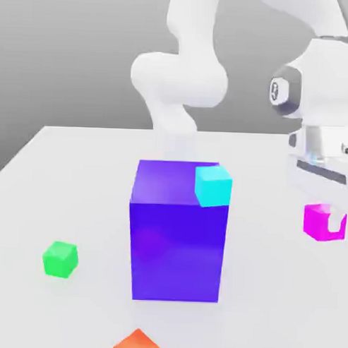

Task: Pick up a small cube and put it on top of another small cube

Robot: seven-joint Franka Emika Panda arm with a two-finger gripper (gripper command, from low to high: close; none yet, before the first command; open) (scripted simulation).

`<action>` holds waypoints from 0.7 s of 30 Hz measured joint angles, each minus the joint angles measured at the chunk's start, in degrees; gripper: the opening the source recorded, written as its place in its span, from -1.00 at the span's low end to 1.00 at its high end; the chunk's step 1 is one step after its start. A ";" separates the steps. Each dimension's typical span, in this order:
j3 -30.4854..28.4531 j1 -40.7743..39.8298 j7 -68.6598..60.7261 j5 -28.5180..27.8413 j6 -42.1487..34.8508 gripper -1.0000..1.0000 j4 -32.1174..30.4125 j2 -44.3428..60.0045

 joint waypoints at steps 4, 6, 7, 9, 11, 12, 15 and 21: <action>-6.59 2.46 -6.32 1.20 -0.50 -1.00 0.13 -1.56; -9.68 3.46 -9.57 1.90 -0.80 -1.00 0.21 -2.30; -11.22 3.94 -11.16 2.21 -0.94 -1.00 0.24 -2.64; -14.21 4.81 -14.34 2.82 -1.21 -1.00 0.31 -3.30; -17.00 5.47 -17.59 3.53 -1.56 -1.00 0.39 -3.96; -18.44 5.86 -19.16 3.88 -1.68 -1.00 0.43 -4.26; -22.50 5.83 -24.91 3.53 -2.17 -1.00 0.22 -4.18; -29.85 3.57 -37.91 0.39 -3.18 -1.00 -0.80 -2.15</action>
